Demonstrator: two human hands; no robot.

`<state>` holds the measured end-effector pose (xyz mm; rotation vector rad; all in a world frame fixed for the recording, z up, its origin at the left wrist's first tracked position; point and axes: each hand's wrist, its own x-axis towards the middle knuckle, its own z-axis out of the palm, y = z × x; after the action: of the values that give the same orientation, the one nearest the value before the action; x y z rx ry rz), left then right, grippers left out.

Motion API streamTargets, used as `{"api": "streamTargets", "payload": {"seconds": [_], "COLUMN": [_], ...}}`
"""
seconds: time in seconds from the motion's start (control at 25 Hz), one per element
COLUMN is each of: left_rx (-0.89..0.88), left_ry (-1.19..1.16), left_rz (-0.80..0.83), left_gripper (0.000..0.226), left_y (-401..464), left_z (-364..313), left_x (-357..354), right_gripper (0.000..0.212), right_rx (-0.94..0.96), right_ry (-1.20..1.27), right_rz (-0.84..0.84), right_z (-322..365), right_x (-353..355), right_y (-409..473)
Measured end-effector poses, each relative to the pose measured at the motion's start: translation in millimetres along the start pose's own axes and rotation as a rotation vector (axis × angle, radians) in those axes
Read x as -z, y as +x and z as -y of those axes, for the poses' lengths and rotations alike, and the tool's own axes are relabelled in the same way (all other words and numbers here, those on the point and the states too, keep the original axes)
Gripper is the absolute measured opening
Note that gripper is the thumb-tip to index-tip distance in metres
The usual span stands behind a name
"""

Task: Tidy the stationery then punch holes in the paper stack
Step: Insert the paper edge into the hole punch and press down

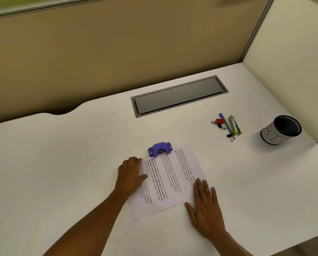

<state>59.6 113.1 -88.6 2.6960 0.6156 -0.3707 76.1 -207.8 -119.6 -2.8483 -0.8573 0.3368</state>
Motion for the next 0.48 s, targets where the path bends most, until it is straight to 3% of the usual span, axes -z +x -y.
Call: {"api": "streamTargets", "payload": {"seconds": [0.48], "left_rx": [0.009], "left_ry": [0.008], "left_rz": [0.118], "left_gripper": [0.075], "left_y": [-67], "left_z": [-12], "left_x": [-13], "right_gripper": [0.078], "right_rx": [0.007], "right_ry": [0.003], "right_rz": [0.122], "right_z": [-9], "right_x": [10], "right_y": [-53]}}
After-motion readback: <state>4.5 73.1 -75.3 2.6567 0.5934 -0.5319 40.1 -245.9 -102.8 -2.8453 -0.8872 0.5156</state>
